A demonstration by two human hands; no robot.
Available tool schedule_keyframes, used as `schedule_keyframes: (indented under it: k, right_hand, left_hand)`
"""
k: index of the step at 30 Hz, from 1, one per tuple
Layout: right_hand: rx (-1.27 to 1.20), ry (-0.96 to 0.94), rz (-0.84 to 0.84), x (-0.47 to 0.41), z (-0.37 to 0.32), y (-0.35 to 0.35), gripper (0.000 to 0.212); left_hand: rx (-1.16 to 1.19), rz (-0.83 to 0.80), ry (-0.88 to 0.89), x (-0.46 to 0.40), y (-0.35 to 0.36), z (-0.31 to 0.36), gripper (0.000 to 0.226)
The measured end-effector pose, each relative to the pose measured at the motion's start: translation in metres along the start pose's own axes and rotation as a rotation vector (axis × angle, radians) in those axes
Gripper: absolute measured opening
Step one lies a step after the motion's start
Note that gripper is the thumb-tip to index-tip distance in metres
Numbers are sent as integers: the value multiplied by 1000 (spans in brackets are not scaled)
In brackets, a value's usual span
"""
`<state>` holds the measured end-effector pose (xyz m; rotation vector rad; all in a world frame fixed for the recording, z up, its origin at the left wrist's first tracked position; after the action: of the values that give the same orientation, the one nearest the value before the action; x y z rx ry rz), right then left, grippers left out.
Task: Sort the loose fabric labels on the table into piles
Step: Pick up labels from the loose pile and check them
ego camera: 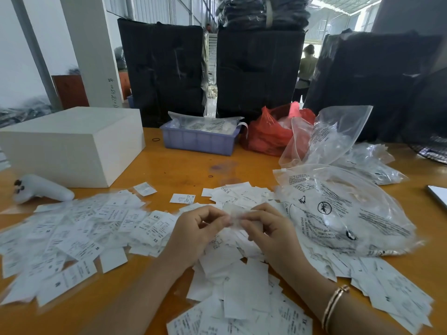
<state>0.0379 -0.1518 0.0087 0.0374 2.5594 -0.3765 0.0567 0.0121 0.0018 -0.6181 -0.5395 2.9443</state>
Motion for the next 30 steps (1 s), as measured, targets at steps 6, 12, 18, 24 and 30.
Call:
schedule_keyframes:
  k: [6,12,18,24,30]
  right_hand:
    - [-221,23,200,0,1,-19,32]
    - [-403,50,195,-7,-3,-19,32]
    - [-297,36,79,-8,-4,-17,32]
    - [-299,54,52,-8,-2,-16,38]
    - [-277,57,-5,-4,-5,-7,38]
  left_hand:
    - [-65,11,-9,0,-2,2,8]
    - [-108,-14,100,1,-2,7,17]
    - [-109,-8,113,-1,-2,6,17]
    - [-89,-25,86,0,-1,7,25]
    - [-57,-51,21,0,2,4,5]
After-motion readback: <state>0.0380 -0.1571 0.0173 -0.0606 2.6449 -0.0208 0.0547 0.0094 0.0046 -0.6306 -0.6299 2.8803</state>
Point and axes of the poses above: each hand's wrist, its own x-axis away from the middle knuckle, its own y-axis out of the palm, z = x × y, the point moved 4 cm from there along -x, towards the middle knuckle, and after that the axes turned 5 degrees about -x, right-handed, at the moved point
